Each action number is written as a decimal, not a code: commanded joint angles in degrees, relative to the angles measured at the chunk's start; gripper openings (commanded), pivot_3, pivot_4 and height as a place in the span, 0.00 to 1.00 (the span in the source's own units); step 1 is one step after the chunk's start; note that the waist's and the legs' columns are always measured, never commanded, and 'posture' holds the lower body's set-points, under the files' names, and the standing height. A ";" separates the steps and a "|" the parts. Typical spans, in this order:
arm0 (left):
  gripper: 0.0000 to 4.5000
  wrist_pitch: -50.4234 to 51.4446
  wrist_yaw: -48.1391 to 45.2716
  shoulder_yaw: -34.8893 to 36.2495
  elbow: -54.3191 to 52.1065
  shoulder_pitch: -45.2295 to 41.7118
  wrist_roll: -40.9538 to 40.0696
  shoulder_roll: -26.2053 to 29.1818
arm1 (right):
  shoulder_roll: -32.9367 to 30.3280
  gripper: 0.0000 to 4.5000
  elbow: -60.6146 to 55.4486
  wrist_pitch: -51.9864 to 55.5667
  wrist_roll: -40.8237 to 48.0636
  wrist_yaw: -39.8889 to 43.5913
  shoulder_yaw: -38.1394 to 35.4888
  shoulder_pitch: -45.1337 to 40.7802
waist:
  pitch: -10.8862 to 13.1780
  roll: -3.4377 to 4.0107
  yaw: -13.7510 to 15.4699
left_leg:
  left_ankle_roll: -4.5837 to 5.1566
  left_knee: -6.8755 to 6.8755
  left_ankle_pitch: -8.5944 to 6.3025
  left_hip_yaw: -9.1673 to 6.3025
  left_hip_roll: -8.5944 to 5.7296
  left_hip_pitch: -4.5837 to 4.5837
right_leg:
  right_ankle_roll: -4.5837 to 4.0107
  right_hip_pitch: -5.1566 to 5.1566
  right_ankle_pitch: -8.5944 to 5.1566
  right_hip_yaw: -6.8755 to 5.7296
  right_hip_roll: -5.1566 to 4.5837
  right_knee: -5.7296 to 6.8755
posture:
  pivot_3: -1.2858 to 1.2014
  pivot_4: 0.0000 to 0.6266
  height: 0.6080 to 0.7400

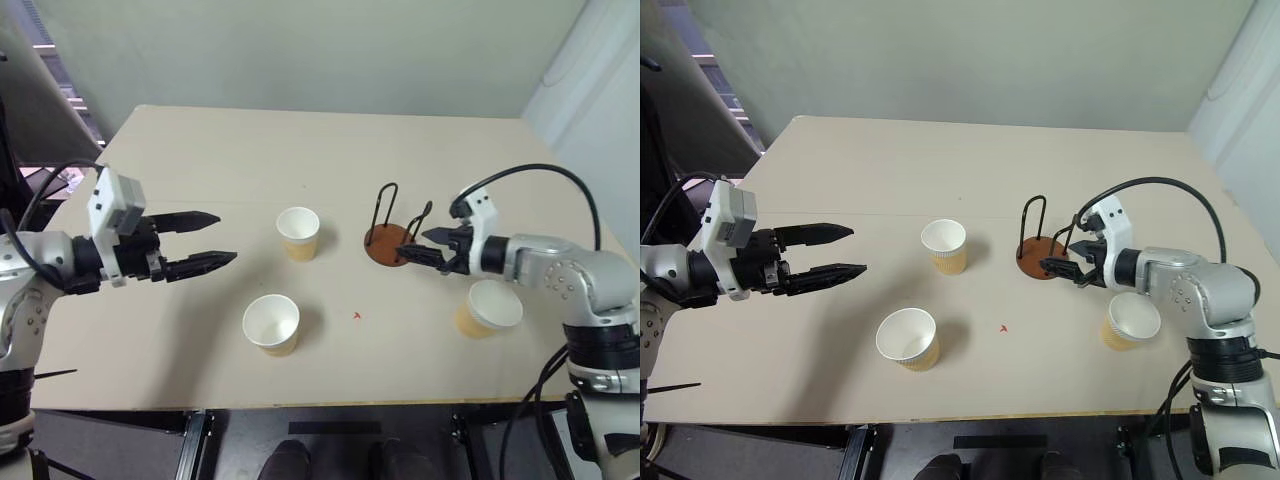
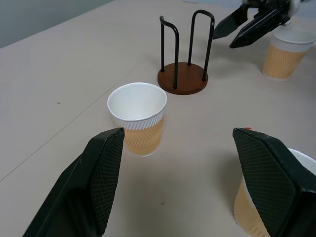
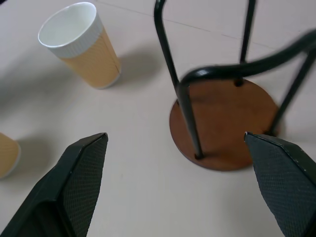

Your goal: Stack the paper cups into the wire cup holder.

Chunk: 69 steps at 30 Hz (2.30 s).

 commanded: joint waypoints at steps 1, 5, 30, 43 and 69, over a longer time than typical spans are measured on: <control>0.83 0.52 0.61 2.31 -2.74 -0.15 -1.31 0.85 | 0.79 1.00 1.77 -5.07 -2.44 0.04 -0.21 -2.75 | 0.00 0.00 0.01 | 0.00 0.00 0.00 -0.02 0.00 -0.01 | 0.00 -0.02 0.00 0.00 0.00 0.00 | 0.52 0.24 1.00; 0.84 1.13 1.20 3.01 -3.62 0.45 -1.71 1.13 | 1.49 0.91 3.89 -7.38 -4.17 0.89 0.53 -3.90 | 0.00 0.00 0.03 | -0.02 -0.02 -0.01 -0.01 0.00 -0.02 | 0.00 -0.02 0.00 -0.02 0.00 0.00 | 0.52 0.24 1.00; 0.84 3.94 -3.98 1.55 -8.47 0.23 -5.50 5.03 | -8.87 0.01 -17.85 -4.91 4.88 18.81 2.00 7.64 | 0.00 -0.01 0.29 | -0.16 -0.07 -0.02 0.15 -0.13 -0.16 | -0.01 -0.01 0.00 -0.05 0.05 -0.02 | 0.52 0.24 1.00; 0.84 3.96 -9.11 -8.11 -13.34 -0.85 -4.34 6.70 | -10.62 0.01 -23.84 -10.10 4.22 21.50 7.01 13.61 | -0.02 -0.04 -0.18 | -0.18 0.00 0.00 0.16 0.12 0.18 | -0.02 0.13 0.00 0.04 0.09 0.06 | 0.52 0.24 1.00; 0.84 1.81 -12.69 -13.45 -7.61 -6.57 -2.59 3.99 | -31.85 0.47 -25.08 -14.42 8.26 33.81 -10.23 8.09 | -0.03 -0.07 -0.15 | -0.17 -0.13 -0.06 0.15 0.16 0.04 | -0.12 0.08 0.00 0.03 0.09 -0.06 | 0.52 0.24 1.00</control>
